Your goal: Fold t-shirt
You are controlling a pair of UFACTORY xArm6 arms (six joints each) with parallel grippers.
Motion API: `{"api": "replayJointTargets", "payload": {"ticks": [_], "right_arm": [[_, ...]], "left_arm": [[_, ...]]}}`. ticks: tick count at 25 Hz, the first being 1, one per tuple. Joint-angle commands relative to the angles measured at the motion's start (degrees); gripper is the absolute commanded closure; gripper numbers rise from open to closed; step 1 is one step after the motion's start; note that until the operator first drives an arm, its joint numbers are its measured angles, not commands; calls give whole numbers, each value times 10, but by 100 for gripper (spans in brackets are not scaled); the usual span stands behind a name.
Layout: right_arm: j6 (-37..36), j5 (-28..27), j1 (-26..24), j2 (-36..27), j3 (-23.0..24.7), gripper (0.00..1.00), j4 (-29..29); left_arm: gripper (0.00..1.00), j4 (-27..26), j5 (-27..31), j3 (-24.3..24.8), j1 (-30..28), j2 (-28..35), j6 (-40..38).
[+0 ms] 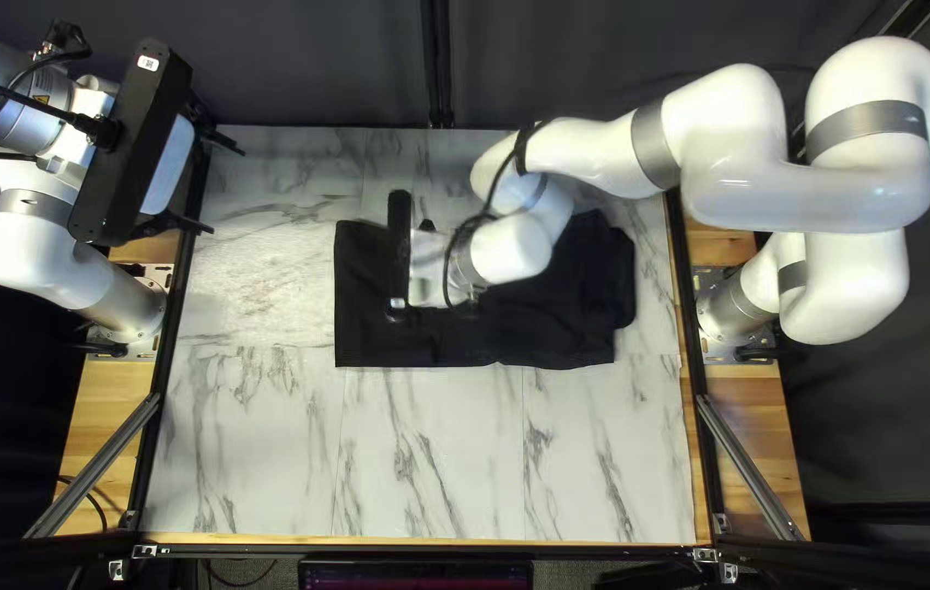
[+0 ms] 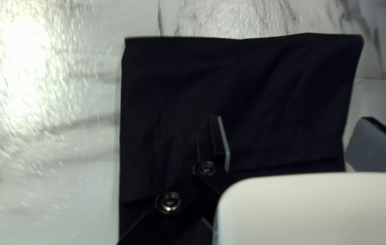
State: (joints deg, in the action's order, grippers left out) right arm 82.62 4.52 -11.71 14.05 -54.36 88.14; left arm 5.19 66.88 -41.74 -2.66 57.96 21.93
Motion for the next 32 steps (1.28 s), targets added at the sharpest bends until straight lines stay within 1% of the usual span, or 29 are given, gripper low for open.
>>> {"api": "replayJointTargets", "payload": {"ticks": [1,2,3,4,5,7,8,9,10,11,12,13,32], "right_arm": [[447,102,-57,30,-140,0,440],[403,111,-70,31,-138,0,405],[363,132,-91,34,-144,0,381],[349,145,-103,36,-149,0,376],[344,163,-116,38,-161,0,378],[392,173,-109,36,-179,0,420],[467,167,-81,30,-192,0,478],[527,157,-58,27,-198,0,526],[619,144,-25,24,-205,0,601],[752,129,19,22,-213,0,716],[854,123,49,21,-217,0,806],[894,121,61,21,-218,0,841],[894,121,61,21,-218,0,841]], "left_arm": [[0,0,0,0,0,0,0],[0,0,0,0,0,0,0],[0,0,0,0,0,0,0],[0,0,0,0,0,0,0],[0,0,0,0,0,0,0],[0,0,0,0,0,0,0],[0,0,0,0,0,0,0],[0,0,0,0,0,0,0],[0,0,0,0,0,0,0],[0,0,0,0,0,0,0],[0,0,0,0,0,0,0],[0,0,0,0,0,0,0],[0,0,0,0,0,0,0]]}}
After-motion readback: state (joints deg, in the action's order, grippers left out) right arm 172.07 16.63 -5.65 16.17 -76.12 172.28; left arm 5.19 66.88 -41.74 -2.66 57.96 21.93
